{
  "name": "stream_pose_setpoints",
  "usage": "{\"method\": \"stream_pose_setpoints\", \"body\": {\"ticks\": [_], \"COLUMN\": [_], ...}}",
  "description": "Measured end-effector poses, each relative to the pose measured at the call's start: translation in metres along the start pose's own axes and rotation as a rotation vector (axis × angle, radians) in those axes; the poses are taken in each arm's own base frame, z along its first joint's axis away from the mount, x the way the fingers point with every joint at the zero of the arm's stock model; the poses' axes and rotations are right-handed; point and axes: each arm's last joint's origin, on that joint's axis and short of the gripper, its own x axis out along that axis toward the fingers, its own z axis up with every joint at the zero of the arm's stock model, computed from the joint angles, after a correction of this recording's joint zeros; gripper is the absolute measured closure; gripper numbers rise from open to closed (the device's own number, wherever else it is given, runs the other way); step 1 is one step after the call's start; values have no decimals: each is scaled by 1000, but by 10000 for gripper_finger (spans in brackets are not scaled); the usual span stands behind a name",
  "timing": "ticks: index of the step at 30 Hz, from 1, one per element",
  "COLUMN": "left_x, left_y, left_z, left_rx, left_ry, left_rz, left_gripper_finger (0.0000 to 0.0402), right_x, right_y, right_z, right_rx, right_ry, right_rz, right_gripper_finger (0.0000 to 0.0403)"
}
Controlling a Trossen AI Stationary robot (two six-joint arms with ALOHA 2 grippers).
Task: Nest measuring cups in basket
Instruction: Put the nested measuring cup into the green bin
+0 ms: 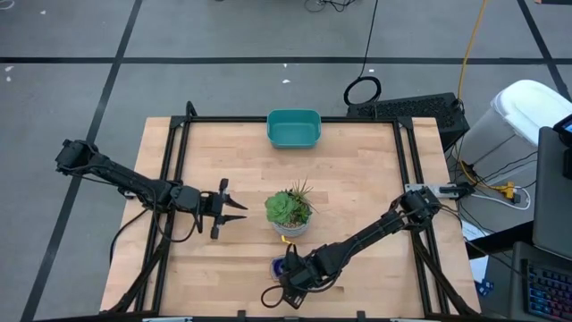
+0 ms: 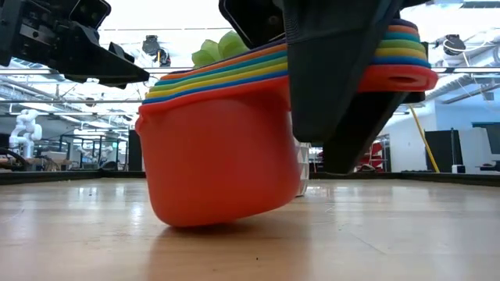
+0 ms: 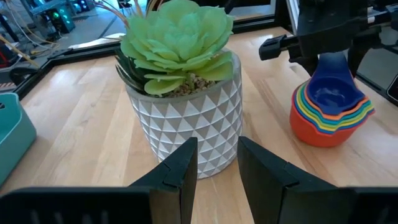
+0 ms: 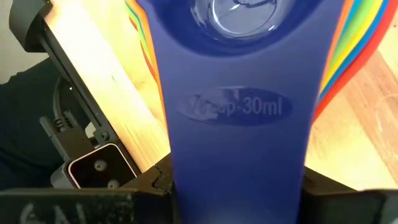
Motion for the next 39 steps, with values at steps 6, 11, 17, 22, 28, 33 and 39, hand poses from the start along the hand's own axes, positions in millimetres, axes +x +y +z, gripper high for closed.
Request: {"method": "stream_pose_setpoints", "body": {"ticks": [6,11,17,22,28,33,39], "left_x": [0,0,0,0,0,0,0], "left_y": [0,0,0,-1,-1,-1,-1], "left_z": [0,0,-1,-1,-1,-1,-2], "left_rx": [1,0,-4,-4,-4,-3,-3], "left_ry": [0,0,6,8,8,14,16], "left_rz": [0,-3,-4,-23,-22,-23,-23], "left_gripper_finger": [284,284,284,284,284,284,284], "right_x": [0,0,0,-1,-1,-2,-2], "right_y": [-1,-6,-9,-12,-14,-15,-15], "right_z": [-1,-1,-1,-3,0,6,9], "right_rx": [-34,-35,-38,-27,-35,-69,-138], "right_ry": [5,-27,-36,-21,-35,-55,-57], "right_rz": [-14,-79,-114,-149,-156,-152,-147], "right_gripper_finger": [259,256,210,154,123,122,122]}}
